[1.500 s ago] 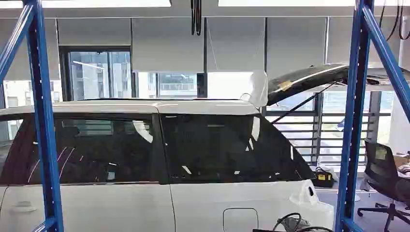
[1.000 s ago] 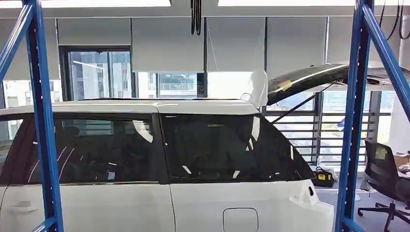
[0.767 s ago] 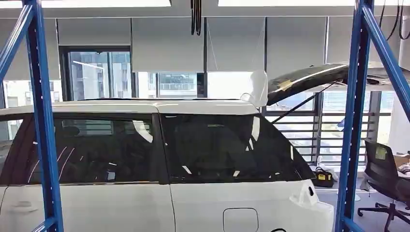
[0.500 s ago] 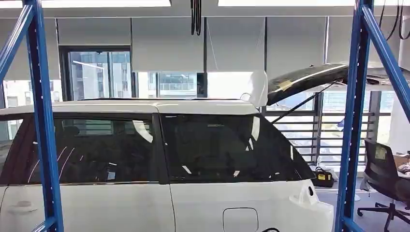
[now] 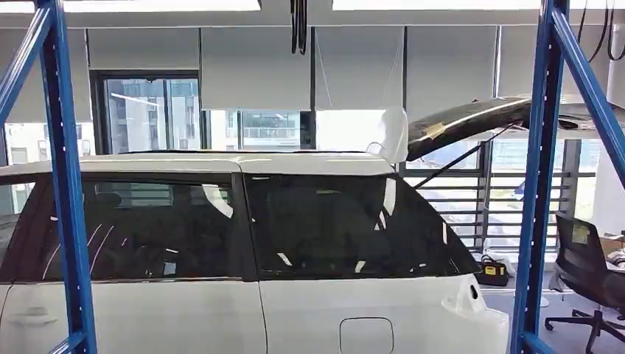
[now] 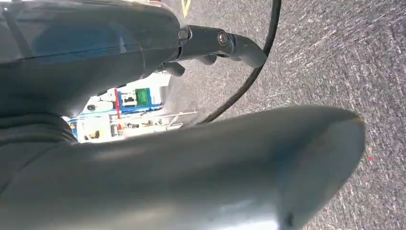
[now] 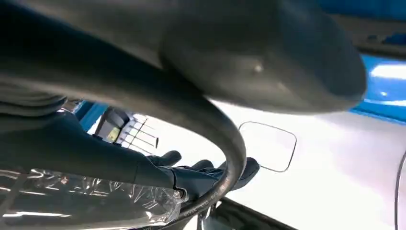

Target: Take the parts from the cabinet and place them on the table.

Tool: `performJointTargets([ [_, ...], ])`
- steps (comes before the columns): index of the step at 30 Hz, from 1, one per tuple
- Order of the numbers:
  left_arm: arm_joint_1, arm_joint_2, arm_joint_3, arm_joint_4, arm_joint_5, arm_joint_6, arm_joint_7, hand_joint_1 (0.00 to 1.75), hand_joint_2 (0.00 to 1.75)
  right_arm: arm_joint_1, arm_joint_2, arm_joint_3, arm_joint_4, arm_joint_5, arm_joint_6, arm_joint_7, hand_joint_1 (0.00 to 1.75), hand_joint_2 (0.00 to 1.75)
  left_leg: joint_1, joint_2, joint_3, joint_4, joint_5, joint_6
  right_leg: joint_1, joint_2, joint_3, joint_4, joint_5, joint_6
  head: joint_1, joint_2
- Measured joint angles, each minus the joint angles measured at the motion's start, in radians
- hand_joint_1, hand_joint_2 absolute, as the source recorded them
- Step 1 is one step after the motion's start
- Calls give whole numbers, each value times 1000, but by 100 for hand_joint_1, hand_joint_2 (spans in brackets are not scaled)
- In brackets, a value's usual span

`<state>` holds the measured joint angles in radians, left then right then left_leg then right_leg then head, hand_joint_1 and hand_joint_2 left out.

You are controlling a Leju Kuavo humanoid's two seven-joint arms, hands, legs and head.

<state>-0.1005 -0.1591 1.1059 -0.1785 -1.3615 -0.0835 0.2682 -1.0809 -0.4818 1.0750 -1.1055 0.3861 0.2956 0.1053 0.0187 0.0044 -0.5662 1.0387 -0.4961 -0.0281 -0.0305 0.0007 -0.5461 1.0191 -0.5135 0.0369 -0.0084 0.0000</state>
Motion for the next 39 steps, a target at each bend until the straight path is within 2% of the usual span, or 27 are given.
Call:
performJointTargets([
  [12,0,0,2,0,2,0,4,0,0,62,-37,-1,-36,0,-25,-4,0,0,0,0,0,0,0,0,0,0,0,0,0,0,0,0],
  [27,1,0,6,0,5,6,38,0,0,184,-76,-23,-78,26,-77,-17,0,0,0,0,0,0,0,0,0,0,0,0,0,0,0,0],
  [39,1,0,14,0,6,12,48,0,0,286,-80,-63,-112,88,-103,-34,0,0,0,0,0,0,0,0,0,0,0,0,0,0,0,0],
])
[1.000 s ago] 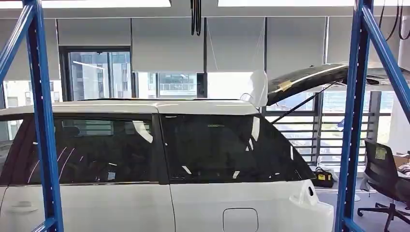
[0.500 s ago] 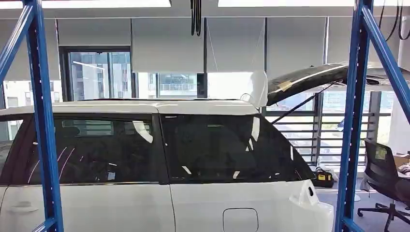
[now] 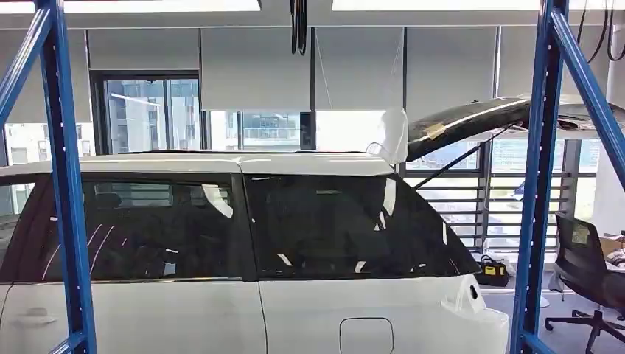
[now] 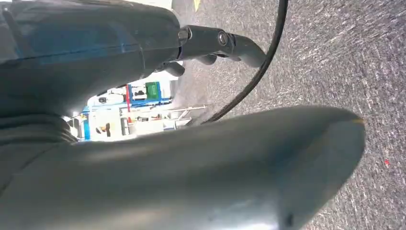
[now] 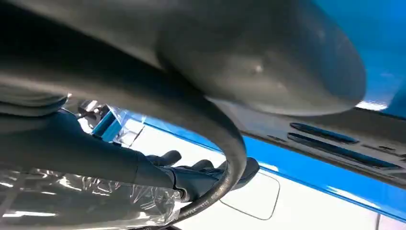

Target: Take the parts from the cabinet and place them on the table.

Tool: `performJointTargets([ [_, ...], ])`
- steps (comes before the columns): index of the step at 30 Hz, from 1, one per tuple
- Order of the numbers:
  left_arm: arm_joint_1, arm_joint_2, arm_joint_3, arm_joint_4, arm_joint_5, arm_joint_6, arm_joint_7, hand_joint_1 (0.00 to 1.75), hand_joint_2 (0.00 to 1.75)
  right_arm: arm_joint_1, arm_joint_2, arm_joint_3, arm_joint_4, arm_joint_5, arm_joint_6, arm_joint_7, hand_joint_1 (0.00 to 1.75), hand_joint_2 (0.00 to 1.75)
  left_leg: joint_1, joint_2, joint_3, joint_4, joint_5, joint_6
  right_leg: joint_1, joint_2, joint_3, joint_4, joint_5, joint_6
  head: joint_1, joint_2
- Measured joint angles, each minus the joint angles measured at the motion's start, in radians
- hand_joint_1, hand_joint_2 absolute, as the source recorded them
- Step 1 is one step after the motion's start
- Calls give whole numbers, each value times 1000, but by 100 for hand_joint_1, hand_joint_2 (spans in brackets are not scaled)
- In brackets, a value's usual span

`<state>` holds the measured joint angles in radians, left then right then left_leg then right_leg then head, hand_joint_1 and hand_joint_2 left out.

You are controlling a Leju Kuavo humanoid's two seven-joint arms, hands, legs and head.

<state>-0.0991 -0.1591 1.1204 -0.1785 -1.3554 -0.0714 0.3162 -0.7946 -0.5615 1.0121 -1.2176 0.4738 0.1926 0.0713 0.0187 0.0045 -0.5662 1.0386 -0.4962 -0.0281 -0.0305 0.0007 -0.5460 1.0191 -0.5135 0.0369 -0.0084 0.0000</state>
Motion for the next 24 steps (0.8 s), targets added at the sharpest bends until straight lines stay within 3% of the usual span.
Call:
performJointTargets([
  [14,0,0,0,0,6,1,0,0,0,39,-2,-8,-52,17,-3,-5,0,0,0,0,0,0,0,0,0,0,0,0,0,0,0,0],
  [19,0,0,0,0,5,0,-11,0,0,65,-3,-35,-58,2,-36,-9,0,0,0,0,0,0,0,0,0,0,0,0,0,0,0,0],
  [20,0,0,0,0,4,0,-11,0,0,70,-4,-39,-58,2,-39,-10,0,175,0,0,0,0,0,0,0,0,0,0,0,0,0,0],
  [24,0,0,0,0,3,0,-13,0,0,90,-7,-63,-58,19,-60,-19,0,175,0,0,0,0,0,0,0,0,0,0,0,0,0,0],
])
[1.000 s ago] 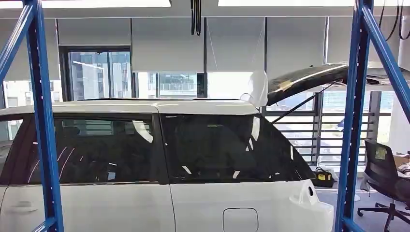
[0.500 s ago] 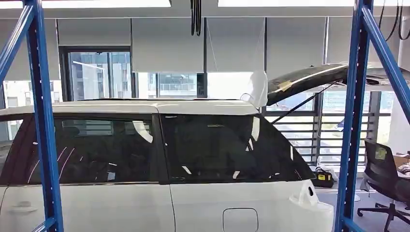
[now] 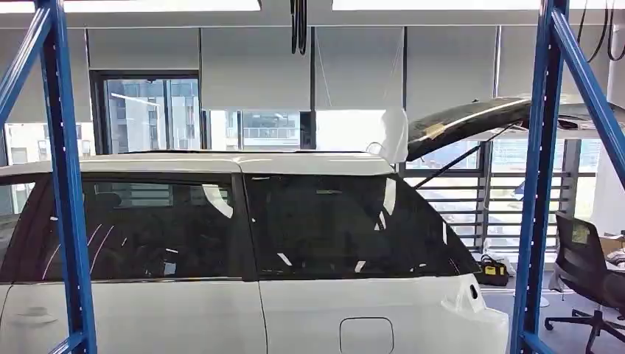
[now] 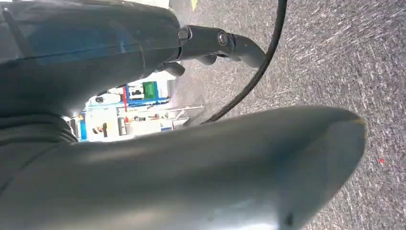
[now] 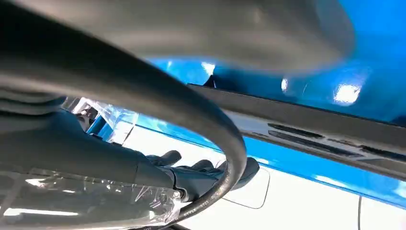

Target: Take the parts from the cabinet and place them on the table.

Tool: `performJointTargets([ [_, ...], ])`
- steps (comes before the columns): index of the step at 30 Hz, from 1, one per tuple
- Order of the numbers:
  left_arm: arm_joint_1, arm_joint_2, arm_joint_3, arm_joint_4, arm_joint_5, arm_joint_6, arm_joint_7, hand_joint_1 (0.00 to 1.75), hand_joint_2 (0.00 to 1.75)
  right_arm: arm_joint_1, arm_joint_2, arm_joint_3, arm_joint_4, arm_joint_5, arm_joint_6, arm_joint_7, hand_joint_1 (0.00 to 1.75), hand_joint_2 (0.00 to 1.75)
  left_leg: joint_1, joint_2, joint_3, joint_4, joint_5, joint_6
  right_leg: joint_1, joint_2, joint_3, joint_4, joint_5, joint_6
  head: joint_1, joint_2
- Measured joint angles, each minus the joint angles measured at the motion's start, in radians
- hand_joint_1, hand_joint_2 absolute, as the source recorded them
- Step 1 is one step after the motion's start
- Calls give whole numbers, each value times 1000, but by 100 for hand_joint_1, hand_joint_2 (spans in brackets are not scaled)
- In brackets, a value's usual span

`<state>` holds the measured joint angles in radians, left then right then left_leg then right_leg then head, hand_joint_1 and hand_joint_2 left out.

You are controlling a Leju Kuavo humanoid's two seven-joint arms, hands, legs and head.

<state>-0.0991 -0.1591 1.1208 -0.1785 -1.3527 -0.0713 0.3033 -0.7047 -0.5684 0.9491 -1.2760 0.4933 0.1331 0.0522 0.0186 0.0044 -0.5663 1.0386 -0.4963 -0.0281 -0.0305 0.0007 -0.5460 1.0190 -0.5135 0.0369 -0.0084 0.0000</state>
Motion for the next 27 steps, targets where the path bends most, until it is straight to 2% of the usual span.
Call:
performJointTargets([
  [20,0,0,0,0,-1,4,2,0,0,30,2,-41,-22,17,-7,0,0,175,0,0,0,0,0,0,0,0,0,0,0,0,0,0],
  [27,0,0,0,0,-6,4,2,0,0,59,17,-40,-21,43,-6,1,0,175,0,0,0,0,0,0,0,0,0,0,0,0,0,0],
])
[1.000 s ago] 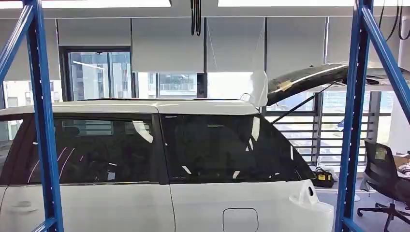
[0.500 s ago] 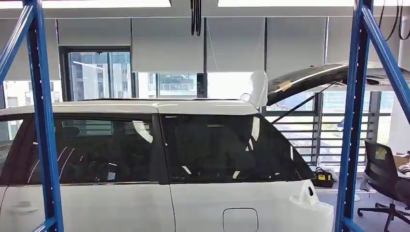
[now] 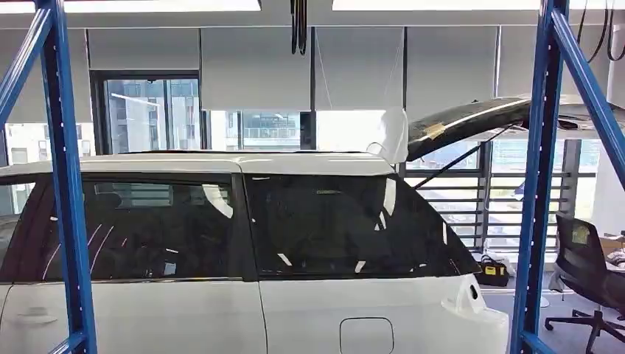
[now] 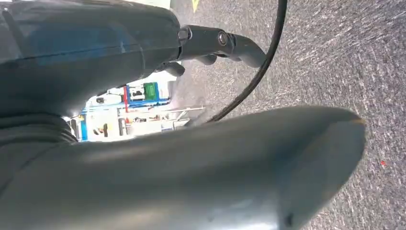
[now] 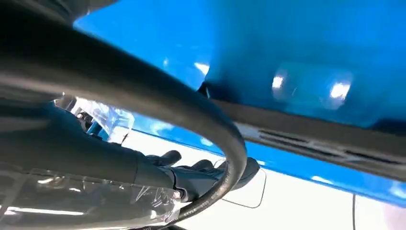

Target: Take the parts from the cabinet and place them on the table.

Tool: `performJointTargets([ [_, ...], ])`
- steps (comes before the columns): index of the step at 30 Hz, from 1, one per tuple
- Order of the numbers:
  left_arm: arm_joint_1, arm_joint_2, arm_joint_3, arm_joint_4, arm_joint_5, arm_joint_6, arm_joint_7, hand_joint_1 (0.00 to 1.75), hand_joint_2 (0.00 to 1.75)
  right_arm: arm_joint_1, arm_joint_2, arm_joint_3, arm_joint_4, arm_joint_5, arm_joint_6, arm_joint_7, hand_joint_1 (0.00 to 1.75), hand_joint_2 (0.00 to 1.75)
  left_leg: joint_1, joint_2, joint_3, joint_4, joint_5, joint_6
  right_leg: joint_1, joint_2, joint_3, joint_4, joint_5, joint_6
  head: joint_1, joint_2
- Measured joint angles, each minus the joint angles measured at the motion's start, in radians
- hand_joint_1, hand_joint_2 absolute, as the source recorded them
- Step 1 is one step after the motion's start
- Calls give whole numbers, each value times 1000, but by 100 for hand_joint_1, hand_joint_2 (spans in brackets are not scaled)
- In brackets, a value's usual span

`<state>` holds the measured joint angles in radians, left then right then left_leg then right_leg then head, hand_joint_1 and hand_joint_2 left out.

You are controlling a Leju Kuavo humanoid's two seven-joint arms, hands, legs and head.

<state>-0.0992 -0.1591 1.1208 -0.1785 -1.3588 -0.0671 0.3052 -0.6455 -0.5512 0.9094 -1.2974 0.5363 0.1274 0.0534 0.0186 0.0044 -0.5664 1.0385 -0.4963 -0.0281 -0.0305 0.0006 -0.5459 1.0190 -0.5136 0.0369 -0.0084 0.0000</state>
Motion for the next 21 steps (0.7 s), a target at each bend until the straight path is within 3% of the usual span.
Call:
performJointTargets([
  [21,0,0,-2,0,-9,-1,0,0,0,32,119,42,79,95,-45,-10,0,175,0,0,0,0,0,0,0,0,0,0,0,0,0,0],
])
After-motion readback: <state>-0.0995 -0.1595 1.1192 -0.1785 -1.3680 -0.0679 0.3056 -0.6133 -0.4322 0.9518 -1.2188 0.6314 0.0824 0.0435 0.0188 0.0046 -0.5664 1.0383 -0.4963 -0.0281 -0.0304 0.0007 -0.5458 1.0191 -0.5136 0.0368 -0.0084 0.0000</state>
